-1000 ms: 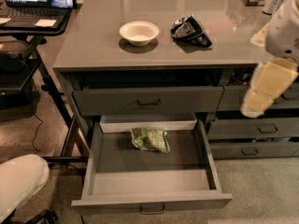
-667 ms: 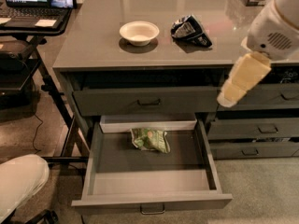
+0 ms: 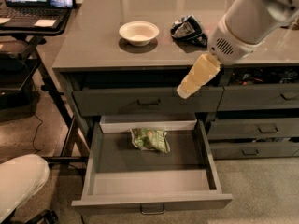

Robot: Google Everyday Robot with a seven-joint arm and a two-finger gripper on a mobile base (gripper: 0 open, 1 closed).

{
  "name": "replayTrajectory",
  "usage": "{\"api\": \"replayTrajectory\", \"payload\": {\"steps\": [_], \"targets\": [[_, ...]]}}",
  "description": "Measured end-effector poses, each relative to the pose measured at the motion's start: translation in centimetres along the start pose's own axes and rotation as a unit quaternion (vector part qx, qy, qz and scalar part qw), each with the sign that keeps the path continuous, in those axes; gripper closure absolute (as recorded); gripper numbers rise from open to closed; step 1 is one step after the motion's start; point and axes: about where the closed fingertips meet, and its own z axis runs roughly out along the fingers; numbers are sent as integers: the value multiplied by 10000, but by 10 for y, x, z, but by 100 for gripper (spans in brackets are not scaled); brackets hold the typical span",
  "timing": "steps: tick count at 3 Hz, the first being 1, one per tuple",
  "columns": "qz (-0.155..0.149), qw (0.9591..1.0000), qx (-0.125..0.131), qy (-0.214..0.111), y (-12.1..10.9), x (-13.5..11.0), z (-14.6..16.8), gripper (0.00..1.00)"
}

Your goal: Pick green jalapeno chip bag from middle drawer and place on counter

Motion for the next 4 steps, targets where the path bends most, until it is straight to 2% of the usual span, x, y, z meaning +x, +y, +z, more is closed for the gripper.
{"api": "replayTrajectory", "payload": {"steps": [1,2,3,4], "targets": [[472,9985,253,58,6,-14,38,0],[1104,9933,303,133,12,-18,75,0],[1808,9833,215,48,22,-18,114,0],[1968,9802,225,-7,22,-20,113,0]]}}
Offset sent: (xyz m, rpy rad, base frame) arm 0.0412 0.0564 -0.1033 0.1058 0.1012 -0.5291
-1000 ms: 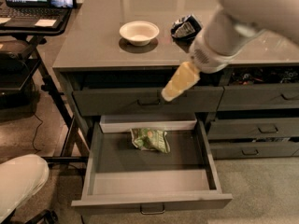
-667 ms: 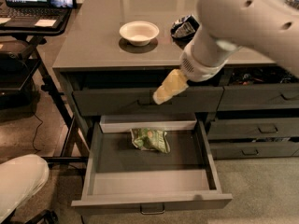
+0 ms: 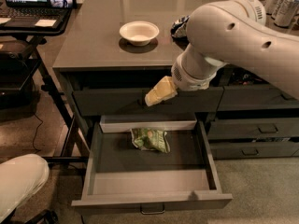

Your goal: Pick green jalapeno chip bag from middle drawer and place on counter

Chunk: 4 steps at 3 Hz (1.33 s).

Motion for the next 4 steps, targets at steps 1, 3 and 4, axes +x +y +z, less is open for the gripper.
{"api": "replayTrajectory", "payload": {"steps": [1,3,4], "targets": [[2,10000,0,0,0,0,0,0],[569,9980,-196,-214,-3,31,58,0],[586,9963,-428,-454,13,42,101,0]]}}
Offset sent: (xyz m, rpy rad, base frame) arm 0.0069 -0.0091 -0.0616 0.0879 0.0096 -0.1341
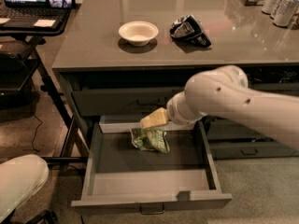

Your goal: Pick green jalapeno chip bag from middle drawer and place on counter

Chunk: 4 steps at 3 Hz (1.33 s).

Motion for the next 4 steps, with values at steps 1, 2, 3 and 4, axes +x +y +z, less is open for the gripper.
{"api": "replayTrajectory", "payload": {"steps": [1,2,3,4], "targets": [[-62,9995,-272,-172,10,8,53,0],[-57,9987,-445,-227,15,19,107,0],[127,9975,-601,-353,13,33,164,0],[127,9975,-601,-353,13,33,164,0]]}}
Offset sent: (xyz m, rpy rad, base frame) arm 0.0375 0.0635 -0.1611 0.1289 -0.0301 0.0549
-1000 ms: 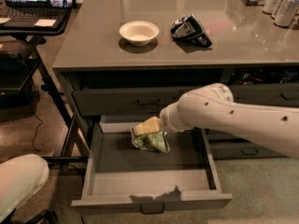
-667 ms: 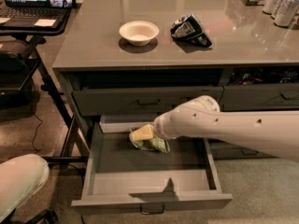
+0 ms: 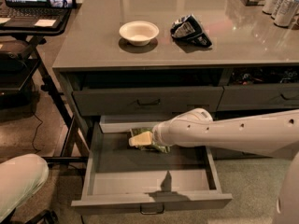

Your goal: Pick green jalapeno chip bag from middle drawer and place on counter

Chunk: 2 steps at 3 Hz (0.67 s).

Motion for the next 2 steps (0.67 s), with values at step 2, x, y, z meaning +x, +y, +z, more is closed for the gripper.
{"api": "replayTrajectory", "payload": {"steps": [2], "targets": [[113,9995,177,248,-27,5,59,0]]}}
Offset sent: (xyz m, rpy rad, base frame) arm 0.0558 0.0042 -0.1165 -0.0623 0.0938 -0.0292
